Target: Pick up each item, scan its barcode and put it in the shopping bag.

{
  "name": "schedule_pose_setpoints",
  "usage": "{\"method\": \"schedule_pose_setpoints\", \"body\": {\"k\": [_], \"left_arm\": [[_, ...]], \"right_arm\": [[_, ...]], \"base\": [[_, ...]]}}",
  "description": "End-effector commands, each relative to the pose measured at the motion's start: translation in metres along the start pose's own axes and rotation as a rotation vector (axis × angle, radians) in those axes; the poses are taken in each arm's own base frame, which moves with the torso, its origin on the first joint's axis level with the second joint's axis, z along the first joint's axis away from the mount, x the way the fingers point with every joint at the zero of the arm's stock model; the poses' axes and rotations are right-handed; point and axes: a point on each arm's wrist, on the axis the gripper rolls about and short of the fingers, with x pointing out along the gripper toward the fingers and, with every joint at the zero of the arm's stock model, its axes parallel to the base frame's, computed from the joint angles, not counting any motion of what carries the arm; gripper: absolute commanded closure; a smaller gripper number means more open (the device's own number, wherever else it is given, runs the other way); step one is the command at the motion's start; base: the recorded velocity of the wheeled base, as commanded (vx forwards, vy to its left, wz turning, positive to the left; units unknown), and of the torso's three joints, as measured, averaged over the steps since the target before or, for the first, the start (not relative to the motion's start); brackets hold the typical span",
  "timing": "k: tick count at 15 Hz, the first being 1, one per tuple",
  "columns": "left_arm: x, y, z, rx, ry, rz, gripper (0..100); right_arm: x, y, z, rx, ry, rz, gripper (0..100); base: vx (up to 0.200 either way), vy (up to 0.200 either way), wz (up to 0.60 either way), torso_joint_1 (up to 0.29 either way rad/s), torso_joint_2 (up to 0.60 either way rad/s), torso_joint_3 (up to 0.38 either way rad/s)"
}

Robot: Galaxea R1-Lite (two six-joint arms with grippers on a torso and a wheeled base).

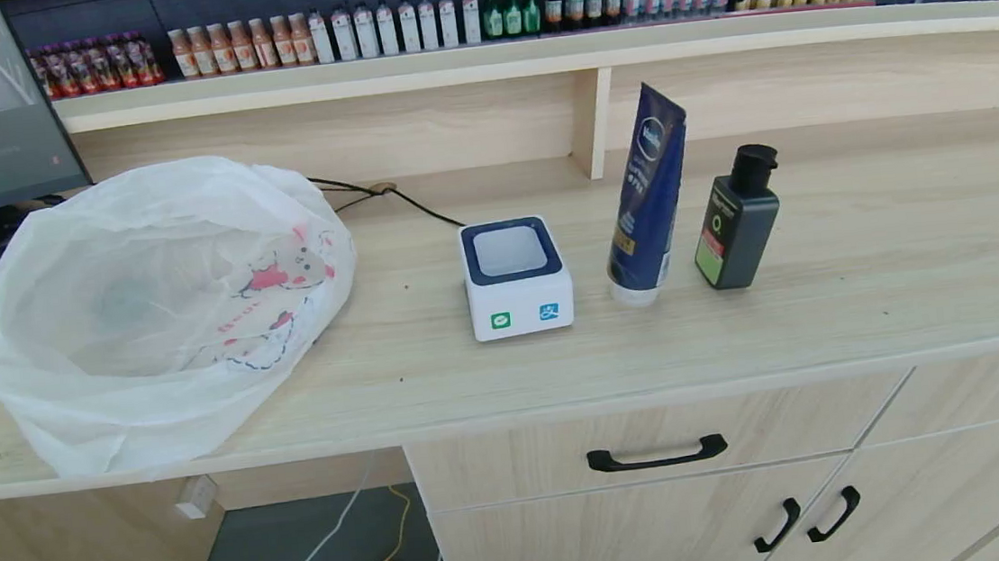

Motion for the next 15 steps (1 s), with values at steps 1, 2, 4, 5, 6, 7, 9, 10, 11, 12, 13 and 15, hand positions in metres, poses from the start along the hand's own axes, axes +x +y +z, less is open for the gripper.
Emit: {"method": "schedule_pose_setpoints", "body": {"k": [1,2,4,5,6,7,9,10,11,12,13,15], "left_arm": [[0.000,0.000,0.000,0.000,0.000,0.000,0],[0.000,0.000,0.000,0.000,0.000,0.000,0],[0.000,0.000,0.000,0.000,0.000,0.000,0],[0.000,0.000,0.000,0.000,0.000,0.000,0],[0.000,0.000,0.000,0.000,0.000,0.000,0],[0.000,0.000,0.000,0.000,0.000,0.000,0],[0.000,0.000,0.000,0.000,0.000,0.000,0],[0.000,0.000,0.000,0.000,0.000,0.000,0],[0.000,0.000,0.000,0.000,0.000,0.000,0],[0.000,0.000,0.000,0.000,0.000,-0.001,0],[0.000,0.000,0.000,0.000,0.000,0.000,0],[0.000,0.000,0.000,0.000,0.000,0.000,0]], "right_arm": [[0.034,-0.014,0.012,-0.006,0.073,0.015,0],[0.043,-0.018,0.014,-0.022,0.073,0.017,0],[0.060,-0.022,0.016,-0.073,0.082,0.057,0],[0.068,-0.021,0.017,-0.100,0.081,0.107,0],[0.077,-0.021,0.017,-0.126,0.089,0.149,0],[0.087,-0.020,0.020,-0.160,0.089,0.183,0],[0.104,-0.018,0.022,-0.202,0.091,0.249,0],[0.110,-0.017,0.023,-0.206,0.090,0.266,0],[0.125,-0.013,0.024,-0.220,0.082,0.283,0],[0.131,-0.011,0.024,-0.220,0.079,0.283,0],[0.145,-0.003,0.026,-0.219,0.061,0.297,0],[0.165,0.009,0.027,-0.205,0.054,0.302,0]], "base": [[0.000,0.000,0.00,0.000,0.00,0.000],[0.000,0.000,0.00,0.000,0.00,0.000],[0.000,0.000,0.00,0.000,0.00,0.000],[0.000,0.000,0.00,0.000,0.00,0.000],[0.000,0.000,0.00,0.000,0.00,0.000],[0.000,0.000,0.00,0.000,0.00,0.000],[0.000,0.000,0.00,0.000,0.00,0.000],[0.000,0.000,0.00,0.000,0.00,0.000],[0.000,0.000,0.00,0.000,0.00,0.000],[0.000,0.000,0.00,0.000,0.00,0.000],[0.000,0.000,0.00,0.000,0.00,0.000],[0.000,0.000,0.00,0.000,0.00,0.000]]}}
